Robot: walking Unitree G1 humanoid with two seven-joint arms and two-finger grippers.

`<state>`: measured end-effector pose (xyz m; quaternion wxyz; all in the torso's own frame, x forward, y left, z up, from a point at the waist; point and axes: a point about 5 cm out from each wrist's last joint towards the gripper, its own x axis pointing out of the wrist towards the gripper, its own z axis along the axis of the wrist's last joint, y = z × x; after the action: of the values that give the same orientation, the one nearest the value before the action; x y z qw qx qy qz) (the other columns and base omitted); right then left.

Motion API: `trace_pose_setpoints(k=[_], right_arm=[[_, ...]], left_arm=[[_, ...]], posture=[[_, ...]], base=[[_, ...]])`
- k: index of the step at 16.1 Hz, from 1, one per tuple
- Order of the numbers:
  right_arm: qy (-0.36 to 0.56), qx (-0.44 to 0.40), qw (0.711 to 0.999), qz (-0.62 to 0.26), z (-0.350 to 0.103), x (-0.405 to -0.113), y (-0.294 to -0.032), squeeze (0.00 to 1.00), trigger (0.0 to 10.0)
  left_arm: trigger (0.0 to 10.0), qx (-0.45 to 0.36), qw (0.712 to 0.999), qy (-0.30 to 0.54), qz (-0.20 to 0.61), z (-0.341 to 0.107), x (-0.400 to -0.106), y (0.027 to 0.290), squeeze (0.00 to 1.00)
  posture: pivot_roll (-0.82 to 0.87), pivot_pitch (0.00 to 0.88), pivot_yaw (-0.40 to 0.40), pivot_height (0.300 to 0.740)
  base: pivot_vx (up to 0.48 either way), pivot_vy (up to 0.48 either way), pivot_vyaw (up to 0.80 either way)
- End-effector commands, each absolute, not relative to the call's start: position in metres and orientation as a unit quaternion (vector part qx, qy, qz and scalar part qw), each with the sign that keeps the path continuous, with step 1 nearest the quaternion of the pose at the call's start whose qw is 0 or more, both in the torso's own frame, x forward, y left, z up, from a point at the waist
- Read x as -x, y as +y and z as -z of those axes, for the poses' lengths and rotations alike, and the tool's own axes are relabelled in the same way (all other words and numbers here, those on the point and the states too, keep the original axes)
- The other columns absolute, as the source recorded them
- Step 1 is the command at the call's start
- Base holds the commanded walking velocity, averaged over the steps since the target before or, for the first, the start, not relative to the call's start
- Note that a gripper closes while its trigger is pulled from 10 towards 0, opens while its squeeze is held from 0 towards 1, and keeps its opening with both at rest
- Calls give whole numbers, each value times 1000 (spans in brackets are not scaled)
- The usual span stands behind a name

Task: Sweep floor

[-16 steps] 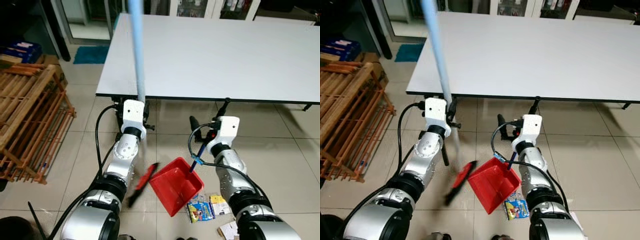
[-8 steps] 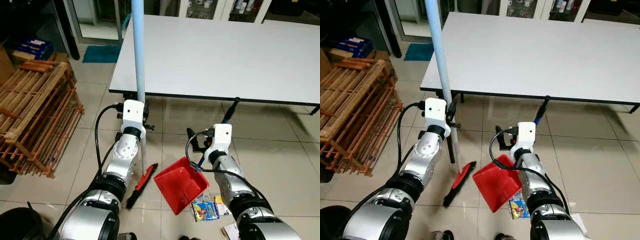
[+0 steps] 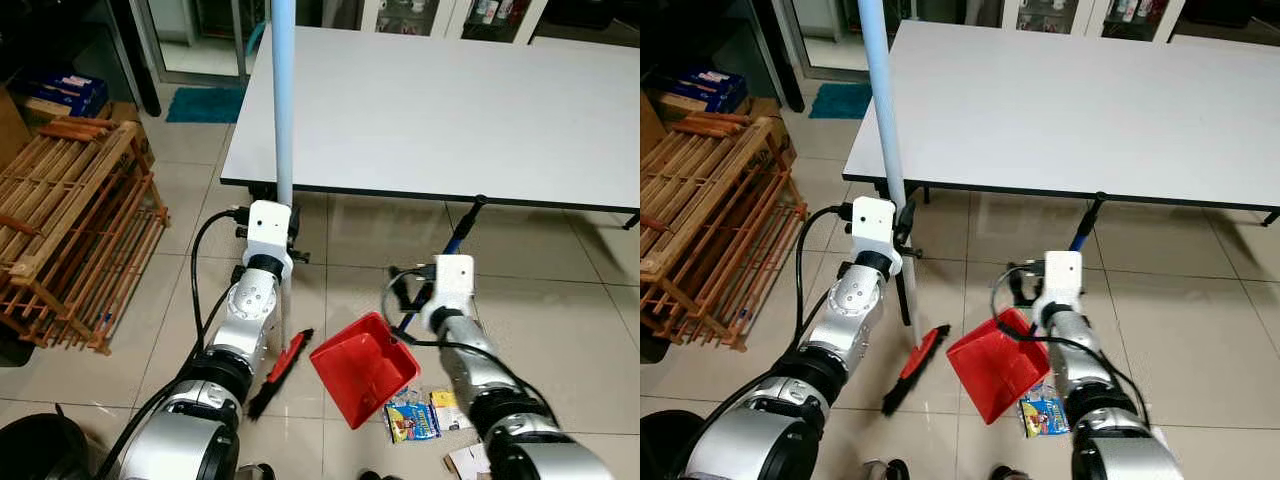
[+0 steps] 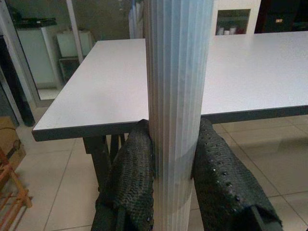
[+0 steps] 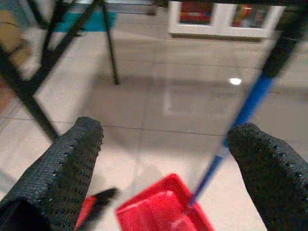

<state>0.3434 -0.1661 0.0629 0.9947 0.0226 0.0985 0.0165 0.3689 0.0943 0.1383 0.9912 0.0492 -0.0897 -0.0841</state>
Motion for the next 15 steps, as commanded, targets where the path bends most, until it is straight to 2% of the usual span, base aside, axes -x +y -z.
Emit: trace_pose_setpoints(k=[1,3,11,15], right_arm=[[117,-26,993,14,-58,-341,-179,0,10000],[124,-20,992,24,-56,-339,-188,0,10000],[118,-25,992,34,-59,-341,-191,0,10000],[114,-28,992,35,-59,-340,-191,0,10000]], left_arm=[[10000,-53,989,-101,97,-143,-369,89,0],[10000,-55,988,-101,98,-143,-369,89,0],[10000,-57,989,-99,94,-143,-369,91,0],[10000,-57,989,-98,90,-142,-369,92,0]], posture=[[52,135,-27,740],[53,130,-29,740],[57,144,-32,740],[57,156,-31,740]], base=[[0,0,0],[0,0,0],[0,0,0],[271,0,0]])
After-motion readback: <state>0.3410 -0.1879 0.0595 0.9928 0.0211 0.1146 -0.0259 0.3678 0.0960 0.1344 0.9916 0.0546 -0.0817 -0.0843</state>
